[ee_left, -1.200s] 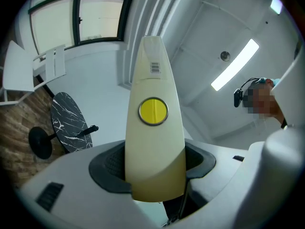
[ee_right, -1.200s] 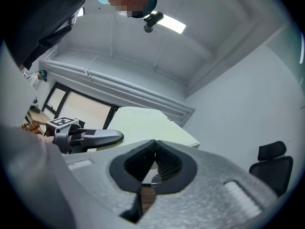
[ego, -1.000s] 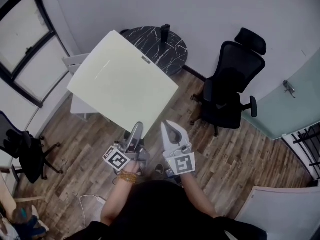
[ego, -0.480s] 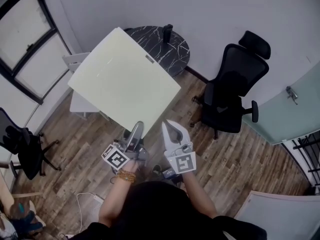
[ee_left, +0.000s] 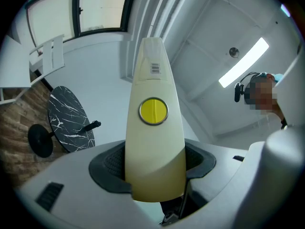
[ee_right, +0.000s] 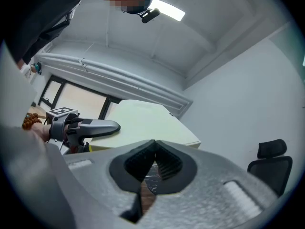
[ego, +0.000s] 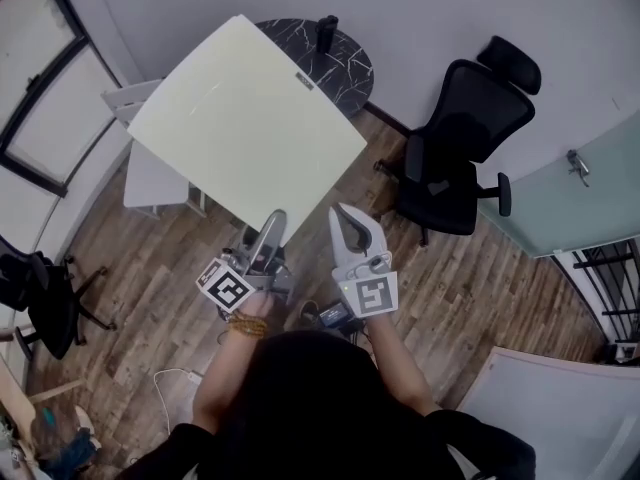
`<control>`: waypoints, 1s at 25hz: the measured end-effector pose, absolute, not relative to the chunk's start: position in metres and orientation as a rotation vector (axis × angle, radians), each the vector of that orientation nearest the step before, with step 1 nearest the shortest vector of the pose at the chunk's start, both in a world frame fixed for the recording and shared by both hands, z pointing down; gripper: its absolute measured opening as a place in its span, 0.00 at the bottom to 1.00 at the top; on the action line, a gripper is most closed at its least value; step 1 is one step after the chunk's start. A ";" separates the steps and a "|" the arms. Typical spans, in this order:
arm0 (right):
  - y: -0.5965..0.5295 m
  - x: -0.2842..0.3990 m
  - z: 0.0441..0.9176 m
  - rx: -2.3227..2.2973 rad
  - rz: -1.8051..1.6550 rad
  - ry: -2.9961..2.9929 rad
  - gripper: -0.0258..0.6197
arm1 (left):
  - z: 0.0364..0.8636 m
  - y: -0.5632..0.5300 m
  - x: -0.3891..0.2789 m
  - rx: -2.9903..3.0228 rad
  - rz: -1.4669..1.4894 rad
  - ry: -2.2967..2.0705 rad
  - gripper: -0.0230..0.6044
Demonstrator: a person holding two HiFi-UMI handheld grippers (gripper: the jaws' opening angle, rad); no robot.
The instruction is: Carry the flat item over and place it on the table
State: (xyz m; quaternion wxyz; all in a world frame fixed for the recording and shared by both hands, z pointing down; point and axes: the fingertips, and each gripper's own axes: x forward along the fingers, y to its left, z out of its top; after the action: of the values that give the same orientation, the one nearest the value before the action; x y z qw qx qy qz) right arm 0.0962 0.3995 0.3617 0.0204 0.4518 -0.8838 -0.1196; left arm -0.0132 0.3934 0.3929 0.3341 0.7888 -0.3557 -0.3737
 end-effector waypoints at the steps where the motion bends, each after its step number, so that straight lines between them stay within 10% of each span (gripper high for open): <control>1: 0.395 0.089 0.359 1.412 -0.382 -2.743 0.04 | 0.395 0.388 -0.018 2.057 -0.971 -0.916 0.50; 25: 0.306 -0.005 0.380 1.343 -0.343 -2.692 0.04 | 0.440 0.292 -0.094 1.951 -0.916 -0.833 0.50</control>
State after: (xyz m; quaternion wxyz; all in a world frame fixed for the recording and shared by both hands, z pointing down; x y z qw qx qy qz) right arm -0.0050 0.3058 0.3803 0.0567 0.4428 -0.8876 -0.1132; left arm -0.0938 0.2918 0.4405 0.4036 0.7727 -0.3296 -0.3625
